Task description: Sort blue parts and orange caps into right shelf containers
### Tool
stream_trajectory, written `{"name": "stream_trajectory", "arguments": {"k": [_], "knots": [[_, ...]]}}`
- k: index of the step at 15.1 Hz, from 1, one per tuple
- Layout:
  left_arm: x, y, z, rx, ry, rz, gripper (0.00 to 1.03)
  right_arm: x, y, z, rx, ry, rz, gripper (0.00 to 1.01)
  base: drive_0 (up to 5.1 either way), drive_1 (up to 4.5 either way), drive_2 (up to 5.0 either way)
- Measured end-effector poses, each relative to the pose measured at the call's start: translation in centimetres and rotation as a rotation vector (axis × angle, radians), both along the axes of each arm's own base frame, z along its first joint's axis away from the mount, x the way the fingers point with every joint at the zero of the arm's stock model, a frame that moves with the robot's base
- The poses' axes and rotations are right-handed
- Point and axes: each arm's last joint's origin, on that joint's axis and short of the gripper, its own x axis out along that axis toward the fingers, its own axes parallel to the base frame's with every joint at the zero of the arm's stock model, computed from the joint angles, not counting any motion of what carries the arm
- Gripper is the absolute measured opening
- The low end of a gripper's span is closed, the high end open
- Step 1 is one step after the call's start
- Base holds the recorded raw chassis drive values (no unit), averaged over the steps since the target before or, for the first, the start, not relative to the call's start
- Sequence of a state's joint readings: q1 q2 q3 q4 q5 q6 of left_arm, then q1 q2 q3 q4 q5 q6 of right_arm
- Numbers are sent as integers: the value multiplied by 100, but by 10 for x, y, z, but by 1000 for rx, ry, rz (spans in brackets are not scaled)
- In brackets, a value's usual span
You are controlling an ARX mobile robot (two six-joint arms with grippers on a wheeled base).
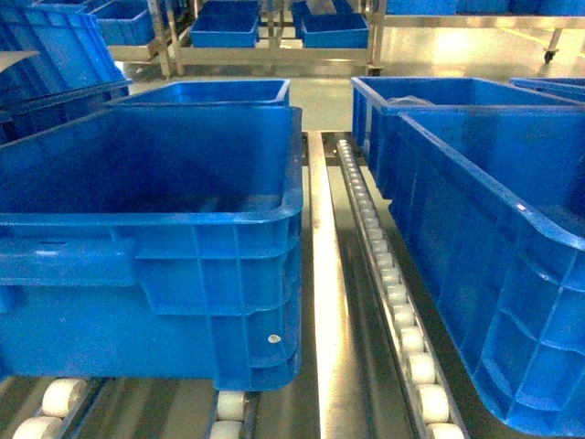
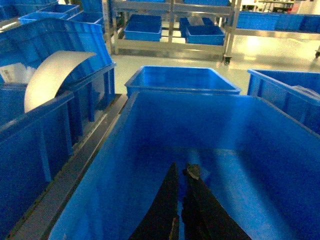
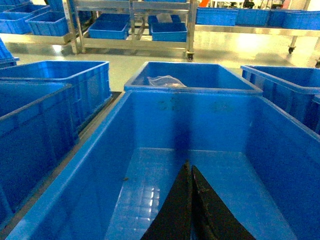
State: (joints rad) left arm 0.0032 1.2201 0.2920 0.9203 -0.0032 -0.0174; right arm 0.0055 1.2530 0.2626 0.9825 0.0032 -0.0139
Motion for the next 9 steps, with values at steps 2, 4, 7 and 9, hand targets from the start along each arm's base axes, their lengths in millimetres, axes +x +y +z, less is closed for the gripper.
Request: {"name": "stream_trajectory", "arguments": {"k": [2,4,7,9], "knots": [[-19,-1,-7,0,4,-6,2,-19,0,-5,0,5,1,2,0,0,0],[-35,-1,-11,0,3,-6,2,-35,0,-8,0,5,1,2,0,0,0],[-56,-1,-17,0,7,-6,2,-56,0,-24,0,35,1,2,0,0,0],[-68,-1,-32,0,32,-6,2,-67,0,-17,2,-1,1,2,0,0,0]]}}
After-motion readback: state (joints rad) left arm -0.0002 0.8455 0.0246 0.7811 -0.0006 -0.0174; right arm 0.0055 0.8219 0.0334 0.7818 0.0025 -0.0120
